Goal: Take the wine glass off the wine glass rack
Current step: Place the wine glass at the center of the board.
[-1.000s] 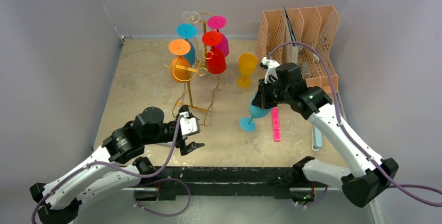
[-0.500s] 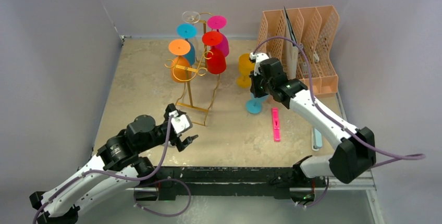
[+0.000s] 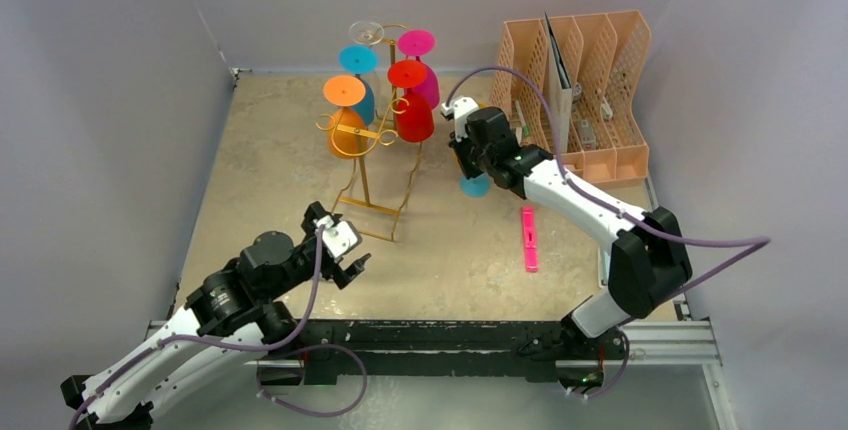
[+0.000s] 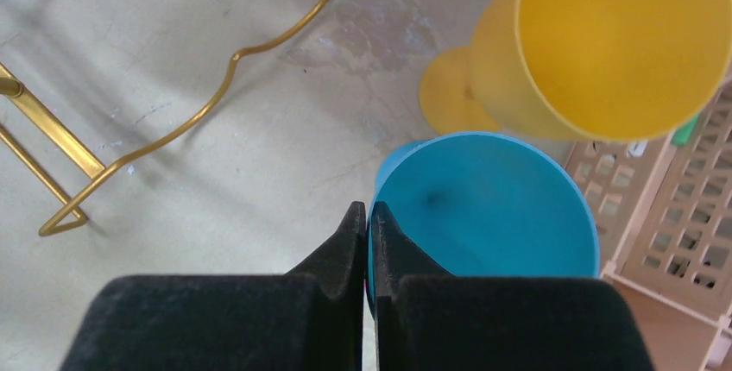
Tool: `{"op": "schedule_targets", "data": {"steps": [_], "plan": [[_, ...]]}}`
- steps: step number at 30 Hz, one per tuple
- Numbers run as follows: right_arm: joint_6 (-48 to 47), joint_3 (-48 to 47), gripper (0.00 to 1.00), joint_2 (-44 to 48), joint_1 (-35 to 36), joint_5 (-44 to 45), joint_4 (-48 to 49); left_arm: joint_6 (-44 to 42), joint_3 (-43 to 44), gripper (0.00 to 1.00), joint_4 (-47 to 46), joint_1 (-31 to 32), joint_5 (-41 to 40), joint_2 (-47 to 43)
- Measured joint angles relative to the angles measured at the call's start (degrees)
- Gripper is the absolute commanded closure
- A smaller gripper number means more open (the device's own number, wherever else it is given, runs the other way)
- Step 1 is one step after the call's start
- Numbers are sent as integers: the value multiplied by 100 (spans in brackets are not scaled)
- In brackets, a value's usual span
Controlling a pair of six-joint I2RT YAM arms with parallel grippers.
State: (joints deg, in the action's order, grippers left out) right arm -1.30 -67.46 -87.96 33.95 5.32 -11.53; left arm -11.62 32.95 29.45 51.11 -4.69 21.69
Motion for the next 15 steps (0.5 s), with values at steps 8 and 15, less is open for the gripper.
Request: {"op": "schedule_targets", "data": {"steps": [8, 15], "plan": [[-243, -348, 100, -437, 74, 195, 208, -2, -4, 8, 0, 0, -50, 15], [-238, -516, 100, -603, 72, 302, 208, -4, -4, 8, -2, 0, -46, 133]]}}
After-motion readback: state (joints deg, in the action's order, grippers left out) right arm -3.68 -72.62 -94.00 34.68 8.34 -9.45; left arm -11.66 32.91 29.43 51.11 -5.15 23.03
